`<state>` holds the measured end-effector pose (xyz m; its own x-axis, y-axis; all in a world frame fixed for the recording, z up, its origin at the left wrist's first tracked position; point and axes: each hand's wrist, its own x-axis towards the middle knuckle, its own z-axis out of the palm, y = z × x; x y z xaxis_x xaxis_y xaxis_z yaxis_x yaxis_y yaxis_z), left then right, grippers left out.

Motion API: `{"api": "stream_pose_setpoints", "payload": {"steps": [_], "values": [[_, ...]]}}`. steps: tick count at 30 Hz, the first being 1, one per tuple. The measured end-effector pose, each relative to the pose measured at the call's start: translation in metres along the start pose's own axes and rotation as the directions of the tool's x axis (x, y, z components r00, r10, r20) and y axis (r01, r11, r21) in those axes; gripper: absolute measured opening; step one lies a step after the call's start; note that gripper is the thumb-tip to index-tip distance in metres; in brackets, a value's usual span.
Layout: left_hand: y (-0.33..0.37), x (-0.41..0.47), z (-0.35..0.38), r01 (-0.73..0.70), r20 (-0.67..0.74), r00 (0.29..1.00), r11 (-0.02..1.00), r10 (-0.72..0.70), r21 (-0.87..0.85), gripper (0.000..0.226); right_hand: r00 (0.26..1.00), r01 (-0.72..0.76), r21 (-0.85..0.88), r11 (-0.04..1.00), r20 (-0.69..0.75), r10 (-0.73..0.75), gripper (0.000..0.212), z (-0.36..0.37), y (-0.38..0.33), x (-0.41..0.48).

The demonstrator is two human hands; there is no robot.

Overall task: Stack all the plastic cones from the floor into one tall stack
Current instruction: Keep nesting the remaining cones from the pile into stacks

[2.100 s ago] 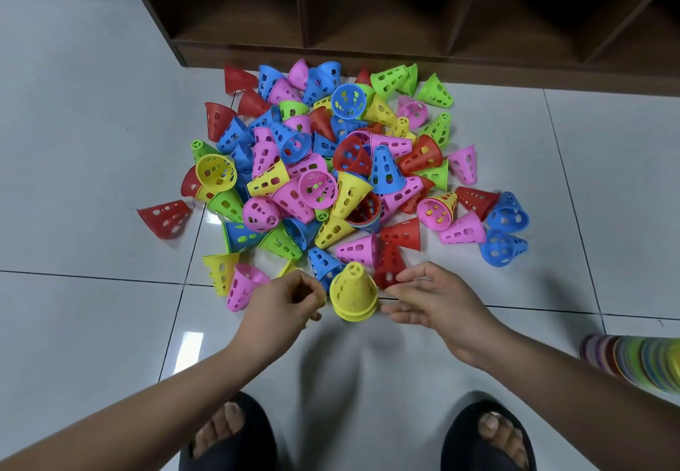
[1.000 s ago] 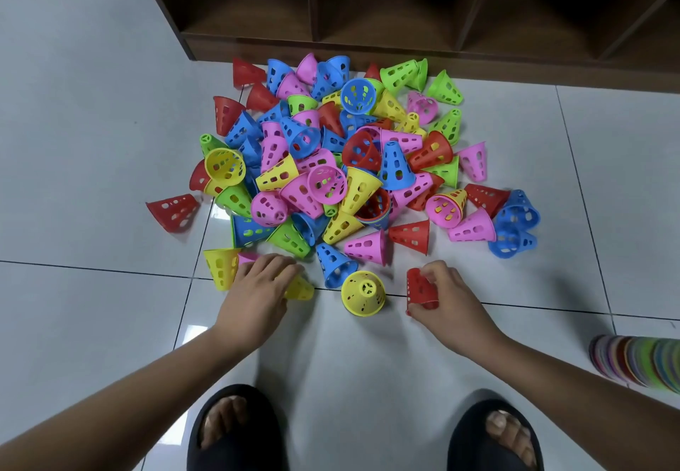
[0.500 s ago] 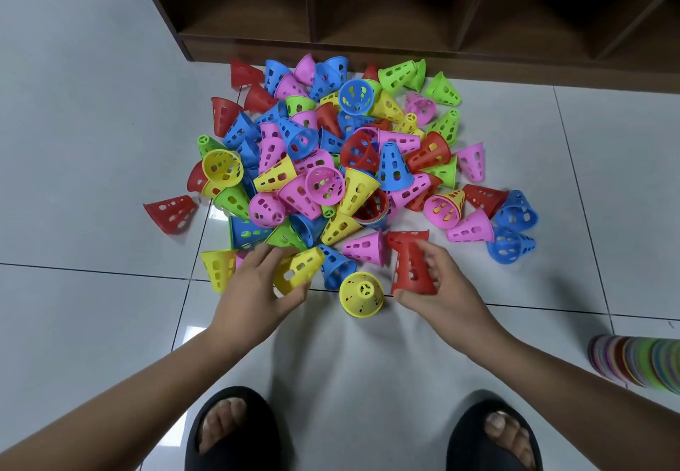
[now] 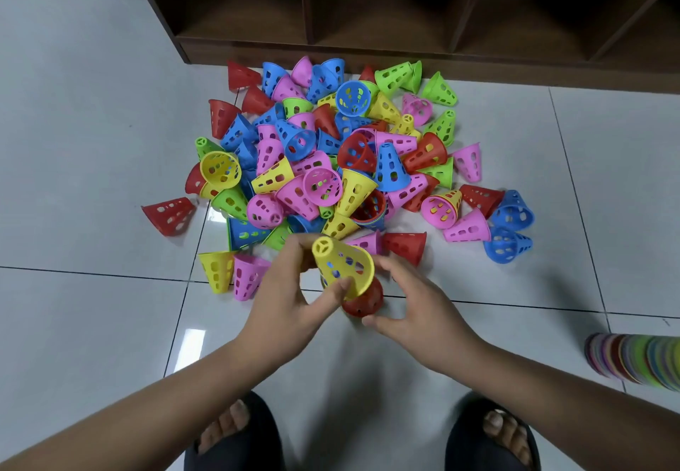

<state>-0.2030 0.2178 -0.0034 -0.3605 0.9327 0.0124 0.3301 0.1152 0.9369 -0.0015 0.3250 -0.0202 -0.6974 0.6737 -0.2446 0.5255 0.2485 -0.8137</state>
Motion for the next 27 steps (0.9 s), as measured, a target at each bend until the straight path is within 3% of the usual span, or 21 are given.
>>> {"api": "stream_pose_setpoints", "payload": {"steps": [6, 10, 19, 23, 27], "values": [[-0.024, -0.004, 0.012, -0.024, 0.190, 0.981, 0.970, -0.023, 0.240, 0.047, 1.000, 0.023, -0.056, 0.998, 0.002, -0.023, 0.069, -0.005, 0.022, 0.004], [-0.045, -0.006, 0.003, -0.049, 0.225, 0.974, 0.933, -0.034, 0.357, 0.059, 0.997, 0.009, -0.165, 0.986, -0.075, -0.021, 0.058, -0.015, 0.049, 0.015], [-0.108, -0.008, -0.056, 0.036, -0.013, 0.999, 0.810, -0.035, 0.586, 0.043, 0.992, 0.070, -0.565, 0.822, -0.049, -0.119, 0.070, -0.038, 0.082, 0.051], [-0.122, -0.011, -0.073, 0.164, -0.157, 0.984, 0.746, -0.080, 0.645, 0.044, 0.999, 0.015, -0.629, 0.778, -0.023, -0.038, 0.069, -0.041, 0.093, 0.059], [-0.128, -0.016, -0.074, 0.200, -0.174, 0.978, 0.745, -0.114, 0.636, 0.050, 0.999, -0.024, -0.635, 0.772, -0.042, -0.003, 0.062, -0.040, 0.104, 0.056]]}}
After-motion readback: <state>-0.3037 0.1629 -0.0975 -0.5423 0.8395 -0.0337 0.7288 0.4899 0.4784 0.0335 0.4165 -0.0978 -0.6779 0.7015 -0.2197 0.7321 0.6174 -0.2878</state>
